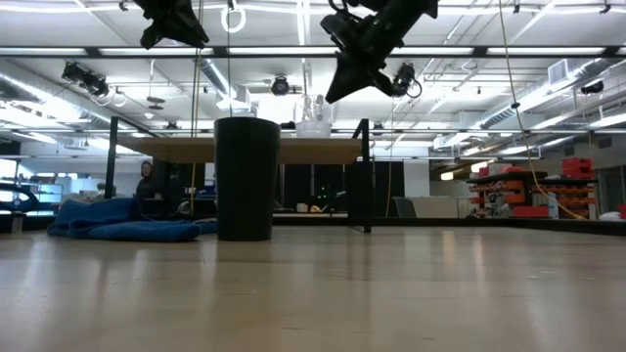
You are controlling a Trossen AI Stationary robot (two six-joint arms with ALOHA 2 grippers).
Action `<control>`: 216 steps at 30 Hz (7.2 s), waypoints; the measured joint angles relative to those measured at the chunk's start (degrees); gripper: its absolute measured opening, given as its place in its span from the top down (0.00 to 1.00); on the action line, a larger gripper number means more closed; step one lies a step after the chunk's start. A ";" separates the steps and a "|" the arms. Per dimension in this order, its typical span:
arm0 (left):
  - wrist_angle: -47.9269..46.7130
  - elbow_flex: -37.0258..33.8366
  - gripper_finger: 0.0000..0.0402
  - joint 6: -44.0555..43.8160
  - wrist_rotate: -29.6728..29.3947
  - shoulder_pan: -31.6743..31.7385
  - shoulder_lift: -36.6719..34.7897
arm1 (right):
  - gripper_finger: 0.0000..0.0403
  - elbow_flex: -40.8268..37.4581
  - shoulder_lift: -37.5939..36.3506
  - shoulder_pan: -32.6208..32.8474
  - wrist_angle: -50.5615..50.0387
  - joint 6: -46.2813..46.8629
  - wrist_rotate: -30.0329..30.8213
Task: Stack small to large cups/mugs on shelf
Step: Put the transparent mug on the shelf, then put the blue cup on the shelf
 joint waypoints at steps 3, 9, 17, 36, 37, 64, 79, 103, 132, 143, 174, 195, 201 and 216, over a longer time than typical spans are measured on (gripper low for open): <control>0.00 0.00 0.79 0.00 0.01 0.01 0.00 | 1.00 0.04 0.61 -0.02 0.79 0.02 0.01; 0.02 0.00 0.77 -0.02 0.00 0.01 0.00 | 1.00 0.04 0.55 -0.02 1.42 -0.42 -0.01; 0.02 0.00 0.78 -0.03 0.00 0.01 0.00 | 1.00 0.04 0.55 -0.25 4.65 -0.34 -0.47; 0.02 0.00 0.79 -1.16 0.00 0.01 0.00 | 1.00 0.04 -1.78 -2.06 5.11 -0.83 -0.43; 0.02 0.00 0.79 -1.34 0.00 0.01 0.00 | 1.00 0.04 -2.14 -1.97 4.43 -0.83 -0.43; -10.57 0.01 0.86 -11.74 13.02 -17.76 -3.82 | 0.97 0.04 -24.47 -0.69 -29.08 2.11 -1.39; -21.11 0.00 0.95 -31.89 -13.76 -36.48 -11.39 | 0.97 -16.68 -42.71 11.37 -16.23 10.01 8.38; -30.66 0.00 0.95 -95.97 -21.24 -86.01 9.53 | 0.97 -39.47 -59.93 16.68 -9.69 11.88 3.42; -22.36 0.00 0.74 -100.15 -18.23 -90.30 31.54 | 0.97 -39.47 -59.80 16.68 -12.35 12.52 0.41; -21.49 0.00 0.73 -100.13 -17.70 -90.30 33.09 | 0.97 -39.47 -59.80 16.68 -12.35 12.48 0.42; -20.73 -0.04 0.73 -103.50 -13.03 -91.28 37.87 | 0.97 -39.47 -59.77 16.67 -12.41 12.46 0.40; -19.58 -0.04 0.80 -103.37 -12.57 -91.09 40.04 | 0.97 -39.47 -59.75 16.65 -13.46 12.66 -0.23; -19.61 -0.03 0.93 -102.99 -12.58 -90.91 40.01 | 0.97 -39.47 -59.75 16.68 -13.46 12.50 -0.23; -27.32 6.54 0.97 -96.38 -15.40 -88.11 32.35 | 0.97 -39.47 -59.75 16.67 -13.44 12.48 -0.23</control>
